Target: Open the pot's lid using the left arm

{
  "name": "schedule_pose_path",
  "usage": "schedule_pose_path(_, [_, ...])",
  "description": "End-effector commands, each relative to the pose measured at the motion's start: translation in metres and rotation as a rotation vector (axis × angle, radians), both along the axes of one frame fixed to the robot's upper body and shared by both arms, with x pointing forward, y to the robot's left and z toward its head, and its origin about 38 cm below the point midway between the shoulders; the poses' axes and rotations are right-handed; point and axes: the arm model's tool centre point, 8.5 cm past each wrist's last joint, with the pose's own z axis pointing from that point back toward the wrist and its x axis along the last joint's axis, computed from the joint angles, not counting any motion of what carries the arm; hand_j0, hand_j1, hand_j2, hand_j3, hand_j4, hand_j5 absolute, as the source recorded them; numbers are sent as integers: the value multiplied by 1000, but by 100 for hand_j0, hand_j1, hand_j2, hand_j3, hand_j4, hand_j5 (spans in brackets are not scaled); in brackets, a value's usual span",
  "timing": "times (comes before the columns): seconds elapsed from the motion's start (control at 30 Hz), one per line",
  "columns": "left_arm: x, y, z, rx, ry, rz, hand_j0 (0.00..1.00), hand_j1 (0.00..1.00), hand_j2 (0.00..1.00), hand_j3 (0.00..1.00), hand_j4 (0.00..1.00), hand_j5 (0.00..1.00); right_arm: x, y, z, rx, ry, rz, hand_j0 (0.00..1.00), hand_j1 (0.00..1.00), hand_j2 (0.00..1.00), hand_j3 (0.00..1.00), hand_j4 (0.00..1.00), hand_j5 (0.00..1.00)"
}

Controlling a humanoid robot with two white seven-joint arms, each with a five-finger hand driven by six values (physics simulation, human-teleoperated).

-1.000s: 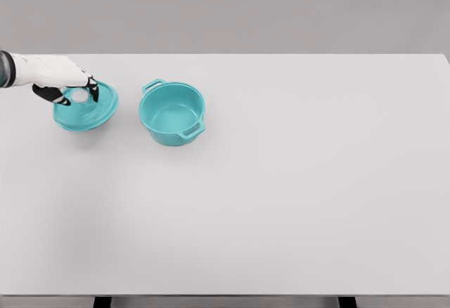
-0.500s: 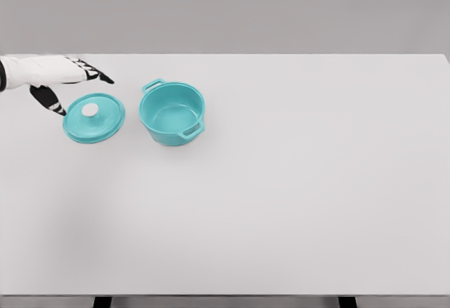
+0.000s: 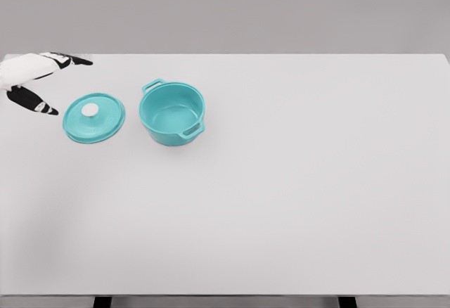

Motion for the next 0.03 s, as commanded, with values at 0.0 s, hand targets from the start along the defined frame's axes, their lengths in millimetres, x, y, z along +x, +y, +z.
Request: schedule_pose_path(0.0, [0, -5, 6, 1, -15, -13, 100, 100, 100, 100, 100, 100, 0, 0, 0, 0, 0, -1, 100, 100, 100, 100, 100, 100])
